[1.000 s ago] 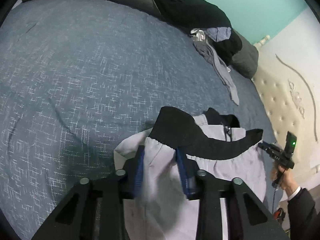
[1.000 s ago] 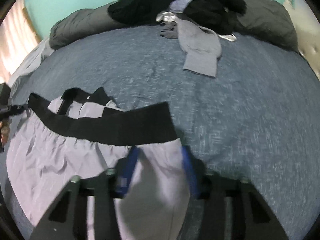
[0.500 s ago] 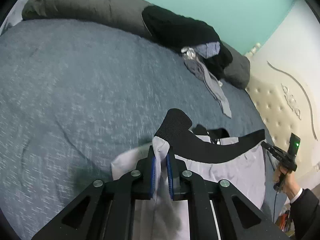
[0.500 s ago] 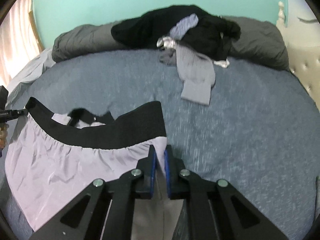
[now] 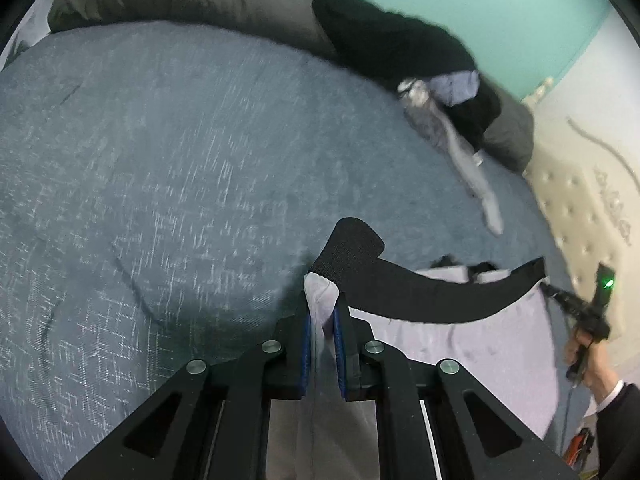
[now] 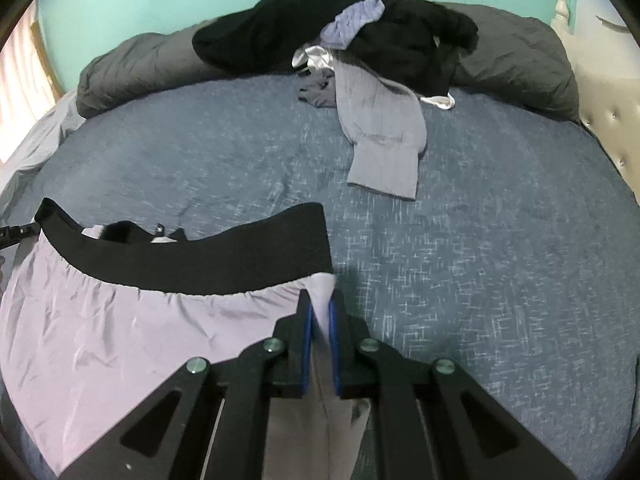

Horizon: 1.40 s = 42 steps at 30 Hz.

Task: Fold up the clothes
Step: 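Lower the held hem band onto the folded jacket with both grippers, then open both grippers and release the folded jacket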

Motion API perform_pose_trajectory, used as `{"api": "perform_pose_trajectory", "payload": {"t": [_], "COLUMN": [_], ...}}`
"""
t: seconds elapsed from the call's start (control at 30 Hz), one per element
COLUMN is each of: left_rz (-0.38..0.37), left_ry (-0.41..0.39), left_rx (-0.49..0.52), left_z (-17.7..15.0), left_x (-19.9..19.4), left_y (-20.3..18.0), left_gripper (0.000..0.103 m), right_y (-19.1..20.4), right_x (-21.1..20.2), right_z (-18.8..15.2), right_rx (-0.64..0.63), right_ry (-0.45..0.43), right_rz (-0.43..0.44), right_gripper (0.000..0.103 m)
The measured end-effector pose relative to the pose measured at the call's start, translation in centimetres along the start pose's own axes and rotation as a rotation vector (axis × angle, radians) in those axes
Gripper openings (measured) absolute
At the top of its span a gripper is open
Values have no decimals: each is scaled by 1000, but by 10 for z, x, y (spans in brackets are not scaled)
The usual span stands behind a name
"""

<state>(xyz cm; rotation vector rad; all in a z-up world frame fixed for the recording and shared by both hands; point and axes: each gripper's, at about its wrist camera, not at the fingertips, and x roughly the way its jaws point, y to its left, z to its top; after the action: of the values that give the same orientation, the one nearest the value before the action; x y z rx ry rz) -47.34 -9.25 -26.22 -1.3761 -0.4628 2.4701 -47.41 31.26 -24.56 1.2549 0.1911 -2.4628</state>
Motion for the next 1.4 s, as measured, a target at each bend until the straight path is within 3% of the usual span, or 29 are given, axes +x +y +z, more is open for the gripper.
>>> {"api": "perform_pose_trajectory", "payload": {"t": [0.23,0.33,0.37,0.5,0.6,0.63,0.67,0.7,0.97,1.2,1.4], "left_rz": [39,22,23,11,-5,-12,-18,-27,-97,-136,-153], "left_ry": [35,13,4,-50,-91,-95,-98,-102,-122,-66,-69], "left_rx": [-16,-23,-24,-38,-58,-64,-70,-77,-93,-85,-56], "left_z": [-12,-13,-13,-18,-25,-29,-34,-40,-102,-149,-170], "left_x": [4,-16,-24,-59,-84,-91,-97,-103,-139,-140,-141], "left_y": [4,3,3,1,-1,-4,-7,-10,-40,-58,-66], "left_gripper": [19,23,23,24,25,25,25,25,25,28,29], "right_y": [6,-1,-4,1,31,43,56,69,158,212,223], "right_x": [11,-8,-17,-52,-73,-77,-80,-81,-80,-87,-59], "right_z": [-4,-1,-1,-3,-10,-15,-20,-27,-92,-149,-161], "right_rx": [5,57,80,137,77,56,37,26,21,-46,-39], "right_ry": [73,27,4,-43,-59,-45,-29,-3,180,263,307], "right_rz": [-31,-84,-88,0,103,142,185,217,397,412,352], "right_gripper": [12,31,33,33,31,27,16,13,10,10,10]}}
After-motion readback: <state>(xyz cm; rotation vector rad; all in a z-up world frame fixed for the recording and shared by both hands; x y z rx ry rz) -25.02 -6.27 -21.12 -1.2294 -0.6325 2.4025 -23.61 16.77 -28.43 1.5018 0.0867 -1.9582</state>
